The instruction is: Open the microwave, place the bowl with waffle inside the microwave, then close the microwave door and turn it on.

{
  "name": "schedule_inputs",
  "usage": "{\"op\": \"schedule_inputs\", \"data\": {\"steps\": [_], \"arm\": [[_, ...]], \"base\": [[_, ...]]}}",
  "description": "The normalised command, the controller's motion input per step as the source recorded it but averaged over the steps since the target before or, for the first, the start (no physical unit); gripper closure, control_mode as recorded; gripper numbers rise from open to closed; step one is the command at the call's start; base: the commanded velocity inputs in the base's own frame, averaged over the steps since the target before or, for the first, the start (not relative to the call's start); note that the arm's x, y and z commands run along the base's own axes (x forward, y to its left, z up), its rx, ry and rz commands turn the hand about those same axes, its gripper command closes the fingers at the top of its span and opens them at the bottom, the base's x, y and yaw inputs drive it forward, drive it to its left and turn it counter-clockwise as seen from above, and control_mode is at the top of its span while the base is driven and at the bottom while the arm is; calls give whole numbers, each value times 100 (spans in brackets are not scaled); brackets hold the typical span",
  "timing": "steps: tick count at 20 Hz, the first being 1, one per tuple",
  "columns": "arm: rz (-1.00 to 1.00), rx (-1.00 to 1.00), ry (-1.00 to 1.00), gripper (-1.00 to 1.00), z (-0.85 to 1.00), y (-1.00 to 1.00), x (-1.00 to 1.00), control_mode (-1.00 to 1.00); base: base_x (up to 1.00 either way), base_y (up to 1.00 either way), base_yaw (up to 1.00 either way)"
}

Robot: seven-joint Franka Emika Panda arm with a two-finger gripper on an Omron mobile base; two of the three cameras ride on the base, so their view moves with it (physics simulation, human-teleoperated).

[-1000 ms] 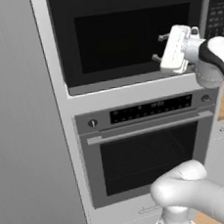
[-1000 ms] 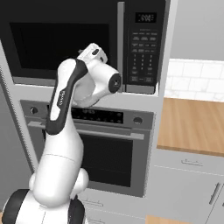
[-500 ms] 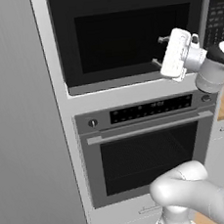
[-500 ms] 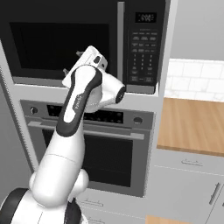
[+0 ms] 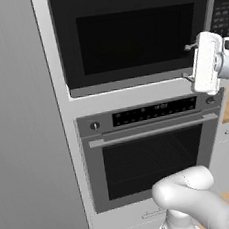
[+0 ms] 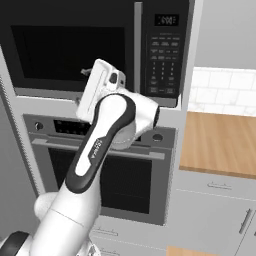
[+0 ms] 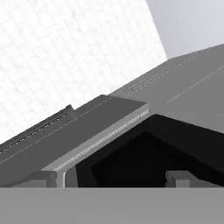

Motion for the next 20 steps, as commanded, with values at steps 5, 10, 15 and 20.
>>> {"op": "schedule_inputs", "data": {"steps": [5, 10, 15, 20], "arm": [[3, -25, -32, -100, 0, -66, -100, -100], [-9, -26, -31, -100, -15, -100, -51, -100], [-30, -14, -6, 100, -29, -80, 87, -100], [-32, -13, -4, 100, -49, -63, 91, -100]], "base": [[0, 0, 0], [0, 0, 0], [0, 0, 0], [0, 0, 0]]}}
